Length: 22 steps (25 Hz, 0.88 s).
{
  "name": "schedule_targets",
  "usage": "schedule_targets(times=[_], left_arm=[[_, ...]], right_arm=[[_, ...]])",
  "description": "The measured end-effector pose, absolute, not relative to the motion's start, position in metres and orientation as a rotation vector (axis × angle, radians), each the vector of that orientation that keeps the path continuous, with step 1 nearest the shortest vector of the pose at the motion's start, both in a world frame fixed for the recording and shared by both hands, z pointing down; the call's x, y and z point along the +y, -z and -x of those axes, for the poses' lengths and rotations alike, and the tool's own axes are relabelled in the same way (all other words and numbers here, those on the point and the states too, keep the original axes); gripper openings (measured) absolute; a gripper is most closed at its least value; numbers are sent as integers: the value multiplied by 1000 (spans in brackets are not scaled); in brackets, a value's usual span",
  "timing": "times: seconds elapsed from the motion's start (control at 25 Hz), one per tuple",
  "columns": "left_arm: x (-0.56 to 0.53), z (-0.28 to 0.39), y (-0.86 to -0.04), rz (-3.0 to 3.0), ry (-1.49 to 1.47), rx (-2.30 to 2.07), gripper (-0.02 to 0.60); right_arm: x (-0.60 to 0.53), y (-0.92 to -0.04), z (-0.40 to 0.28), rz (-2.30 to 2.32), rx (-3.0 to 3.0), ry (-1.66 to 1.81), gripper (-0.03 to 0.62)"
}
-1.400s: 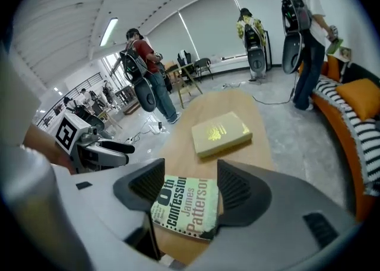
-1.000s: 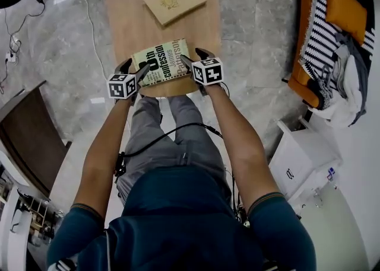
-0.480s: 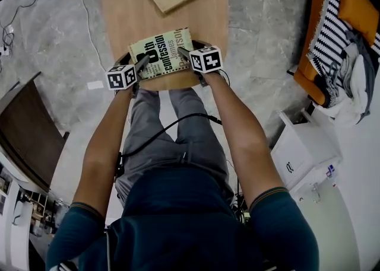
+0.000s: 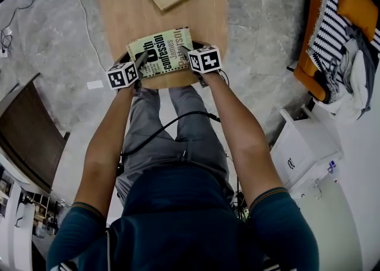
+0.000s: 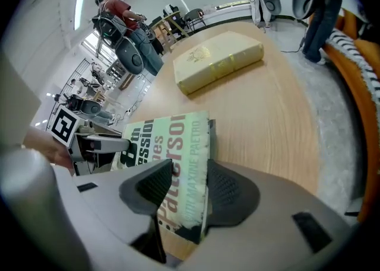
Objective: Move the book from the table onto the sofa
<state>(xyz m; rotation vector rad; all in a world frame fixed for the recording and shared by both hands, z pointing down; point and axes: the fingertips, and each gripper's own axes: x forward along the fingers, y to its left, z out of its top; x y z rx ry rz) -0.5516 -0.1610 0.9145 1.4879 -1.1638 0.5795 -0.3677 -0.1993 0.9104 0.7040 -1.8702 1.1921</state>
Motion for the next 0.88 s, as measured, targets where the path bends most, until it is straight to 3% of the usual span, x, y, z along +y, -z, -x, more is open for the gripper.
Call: schedule_targets(times=[0.36, 0.88], left_arm=[[-189, 561, -828, -1652, -550, -1261, 305], [-270, 574, -565, -2140, -325, -1403, 304]], right_arm=[[-222, -821, 376, -835, -2040, -998, 178], [-271, -562, 384, -1208, -2371, -584, 175]])
